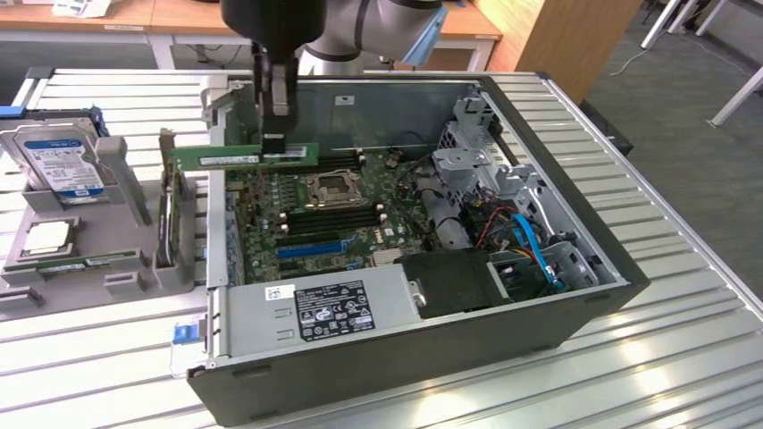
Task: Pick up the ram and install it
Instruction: 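Pick up the ram and move it above insertion slot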
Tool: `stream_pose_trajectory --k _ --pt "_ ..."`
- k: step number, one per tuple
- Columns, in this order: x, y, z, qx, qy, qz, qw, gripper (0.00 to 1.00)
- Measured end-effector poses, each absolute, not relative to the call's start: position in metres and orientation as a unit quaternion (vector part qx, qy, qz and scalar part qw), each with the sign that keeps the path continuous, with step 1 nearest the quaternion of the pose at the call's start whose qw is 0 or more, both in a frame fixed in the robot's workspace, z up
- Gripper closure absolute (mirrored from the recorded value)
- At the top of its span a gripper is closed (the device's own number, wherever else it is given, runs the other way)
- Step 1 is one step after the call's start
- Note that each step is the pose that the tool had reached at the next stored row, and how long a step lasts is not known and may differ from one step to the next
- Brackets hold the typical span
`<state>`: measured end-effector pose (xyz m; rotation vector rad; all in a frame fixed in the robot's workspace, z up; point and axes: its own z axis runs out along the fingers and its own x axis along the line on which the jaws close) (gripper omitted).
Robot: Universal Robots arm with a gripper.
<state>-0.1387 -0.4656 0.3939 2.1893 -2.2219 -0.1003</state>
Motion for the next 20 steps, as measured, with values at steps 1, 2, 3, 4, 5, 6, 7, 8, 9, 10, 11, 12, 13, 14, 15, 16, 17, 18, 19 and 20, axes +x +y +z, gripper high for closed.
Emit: stream_pose_trajectory --k 1,2,3,4,5,6,7,8,9,10,11,12,13,14,15,16,17,18,19,20 --pt "-0.135 -0.466 0.394 0.702 -0.712 -0.032 0.010 0.89" --pt "-0.132 -0.466 0.394 0.701 -0.712 -0.032 0.011 0.89" --pt "-0.129 -0.466 0.394 0.701 -0.712 -0.032 0.011 0.89" --pt "-0.126 -0.466 0.394 0.701 -0.712 -0.032 0.011 0.89" --pt "-0.123 -0.466 0.394 0.702 -0.712 -0.033 0.011 0.89" --pt "-0.120 -0.466 0.394 0.702 -0.712 -0.033 0.011 0.89" --pt "-0.117 -0.466 0.394 0.702 -0.712 -0.033 0.011 0.89" --pt "-0.114 -0.466 0.394 0.702 -0.712 -0.033 0.011 0.89" --pt "-0.111 -0.466 0.394 0.702 -0.712 -0.033 0.011 0.89" --pt "-0.107 -0.466 0.394 0.702 -0.712 -0.033 0.011 0.89" --pt "-0.104 -0.466 0.394 0.702 -0.712 -0.033 0.011 0.89" --pt "-0.101 -0.466 0.394 0.702 -0.712 -0.033 0.011 0.89" --pt "-0.098 -0.466 0.394 0.702 -0.712 -0.033 0.011 0.89" --pt "-0.095 -0.466 0.394 0.702 -0.712 -0.033 0.011 0.89" --pt "-0.092 -0.466 0.394 0.702 -0.712 -0.033 0.011 0.89" --pt "-0.088 -0.466 0.394 0.702 -0.712 -0.033 0.011 0.89" --pt "-0.085 -0.466 0.394 0.702 -0.712 -0.033 0.011 0.89" --pt "-0.082 -0.466 0.394 0.702 -0.712 -0.033 0.011 0.89" --pt "-0.078 -0.466 0.394 0.702 -0.712 -0.033 0.011 0.89" --pt "-0.075 -0.466 0.394 0.702 -0.712 -0.033 0.011 0.89"
